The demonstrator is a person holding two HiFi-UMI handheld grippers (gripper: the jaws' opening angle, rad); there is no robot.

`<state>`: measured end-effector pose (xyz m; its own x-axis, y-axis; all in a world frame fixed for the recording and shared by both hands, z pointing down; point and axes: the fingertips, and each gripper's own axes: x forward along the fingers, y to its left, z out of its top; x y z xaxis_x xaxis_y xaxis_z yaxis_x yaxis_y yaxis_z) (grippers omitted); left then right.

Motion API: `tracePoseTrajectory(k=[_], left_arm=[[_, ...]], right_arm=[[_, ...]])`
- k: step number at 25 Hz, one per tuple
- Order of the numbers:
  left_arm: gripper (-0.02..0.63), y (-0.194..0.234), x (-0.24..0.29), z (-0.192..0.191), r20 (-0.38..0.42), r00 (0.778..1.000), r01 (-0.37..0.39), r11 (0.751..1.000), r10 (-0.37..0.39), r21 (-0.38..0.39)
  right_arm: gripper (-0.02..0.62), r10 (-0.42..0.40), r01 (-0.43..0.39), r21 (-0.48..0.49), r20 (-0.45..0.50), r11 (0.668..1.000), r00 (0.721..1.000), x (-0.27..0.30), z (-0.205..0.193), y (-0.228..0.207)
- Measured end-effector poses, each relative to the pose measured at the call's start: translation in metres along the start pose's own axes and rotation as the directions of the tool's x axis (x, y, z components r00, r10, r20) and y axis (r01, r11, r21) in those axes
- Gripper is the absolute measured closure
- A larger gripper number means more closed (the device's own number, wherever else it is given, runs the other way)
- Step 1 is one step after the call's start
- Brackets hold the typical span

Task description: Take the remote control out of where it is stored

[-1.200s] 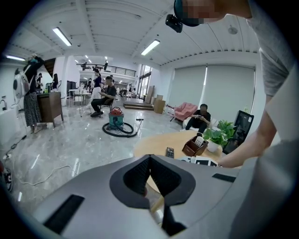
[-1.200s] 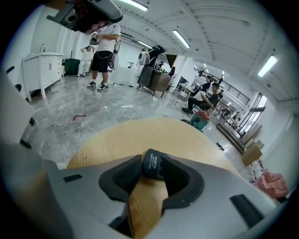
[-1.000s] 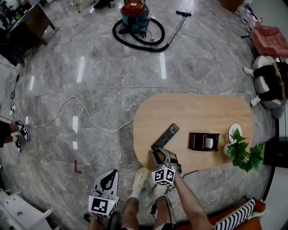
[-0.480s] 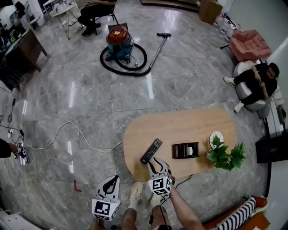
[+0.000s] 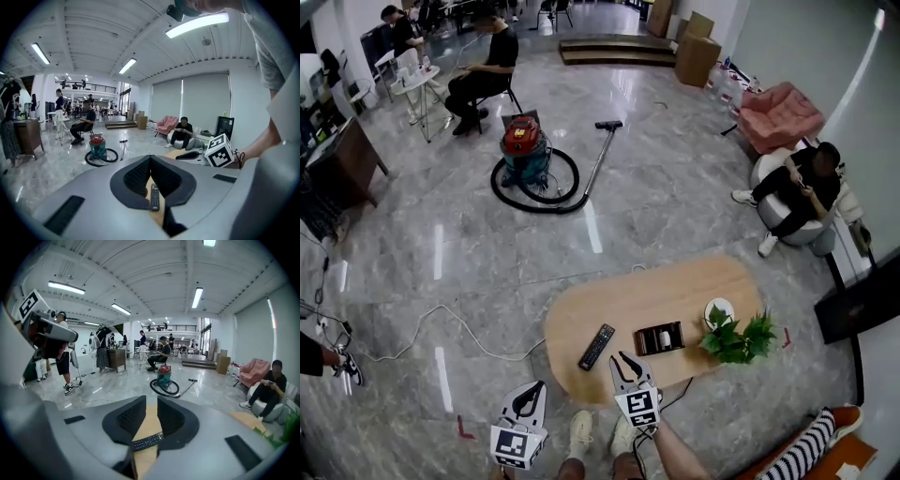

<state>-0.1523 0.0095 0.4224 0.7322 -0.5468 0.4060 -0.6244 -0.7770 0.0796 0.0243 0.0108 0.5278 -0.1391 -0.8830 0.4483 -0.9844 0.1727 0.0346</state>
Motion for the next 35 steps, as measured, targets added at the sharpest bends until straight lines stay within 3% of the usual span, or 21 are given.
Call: tracePoseTrajectory(k=[7,15,22,35], left_arm=[[0.6,-0.025,-0.014,0.055,0.051,0.998,0.043,0.999,-0.044,0.032],[0.6,-0.057,-0.031,0.108,0.14,0.987,0.07,0.995,-0.079,0.073],[0.6,-0.087,-0.036,0.144,0.196,0.974,0.098,0.992,-0.113,0.083],[0.601,-0.116,-0.032,0.157,0.231,0.964,0.107,0.989,-0.13,0.106]], right_arm=[[0.546,-0.081,0.078,0.038,0.078,0.996,0.994,-0.066,0.059,-0.016],[0.586,-0.178,0.165,0.089,0.159,0.982,0.971,-0.138,0.096,-0.034],[0.588,-0.187,0.179,0.054,0.208,0.982,0.96,-0.184,0.125,-0.049],[0.588,-0.241,0.22,0.109,0.247,0.969,0.939,-0.235,0.121,-0.066]])
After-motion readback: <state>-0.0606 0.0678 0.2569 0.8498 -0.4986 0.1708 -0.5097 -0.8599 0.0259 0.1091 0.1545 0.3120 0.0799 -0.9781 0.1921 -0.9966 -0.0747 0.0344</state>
